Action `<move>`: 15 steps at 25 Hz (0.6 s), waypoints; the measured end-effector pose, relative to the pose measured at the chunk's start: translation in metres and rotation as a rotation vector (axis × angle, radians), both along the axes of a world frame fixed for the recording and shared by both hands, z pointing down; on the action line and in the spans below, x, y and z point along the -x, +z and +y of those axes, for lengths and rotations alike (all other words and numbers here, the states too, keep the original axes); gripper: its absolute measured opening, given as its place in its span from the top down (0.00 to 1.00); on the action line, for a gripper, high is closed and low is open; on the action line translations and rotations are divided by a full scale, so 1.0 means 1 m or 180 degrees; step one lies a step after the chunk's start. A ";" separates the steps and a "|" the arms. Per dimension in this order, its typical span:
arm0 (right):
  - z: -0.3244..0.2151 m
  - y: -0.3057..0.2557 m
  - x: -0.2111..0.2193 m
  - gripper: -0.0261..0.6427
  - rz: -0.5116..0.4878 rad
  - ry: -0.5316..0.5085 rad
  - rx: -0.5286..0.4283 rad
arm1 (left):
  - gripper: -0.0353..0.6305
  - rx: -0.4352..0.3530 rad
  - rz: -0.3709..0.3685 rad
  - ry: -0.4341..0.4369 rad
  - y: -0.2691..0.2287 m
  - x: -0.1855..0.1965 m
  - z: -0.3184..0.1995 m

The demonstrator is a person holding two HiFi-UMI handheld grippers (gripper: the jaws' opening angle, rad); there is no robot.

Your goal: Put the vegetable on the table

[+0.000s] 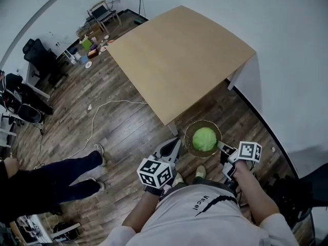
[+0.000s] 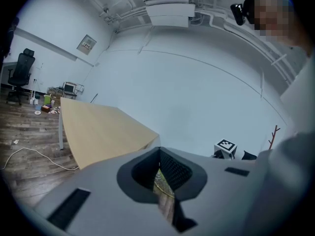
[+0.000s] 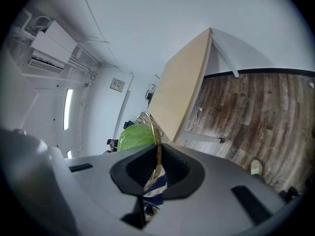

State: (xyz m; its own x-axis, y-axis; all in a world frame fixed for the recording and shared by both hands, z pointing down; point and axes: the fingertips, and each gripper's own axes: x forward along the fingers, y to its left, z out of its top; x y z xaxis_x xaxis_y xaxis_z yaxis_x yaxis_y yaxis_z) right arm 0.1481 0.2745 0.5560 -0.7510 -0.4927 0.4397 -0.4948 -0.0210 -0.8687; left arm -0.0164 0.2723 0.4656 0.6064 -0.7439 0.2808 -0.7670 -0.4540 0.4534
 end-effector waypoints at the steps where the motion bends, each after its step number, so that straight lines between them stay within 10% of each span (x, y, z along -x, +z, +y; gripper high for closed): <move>1: -0.002 0.000 -0.004 0.90 -0.0005 -0.0002 0.0005 | 0.93 0.0004 -0.0004 -0.0004 0.000 -0.003 -0.001; 15: -0.052 0.004 -0.054 0.90 -0.0076 -0.0162 0.0049 | 0.93 0.0046 -0.0076 -0.0227 -0.003 -0.051 -0.043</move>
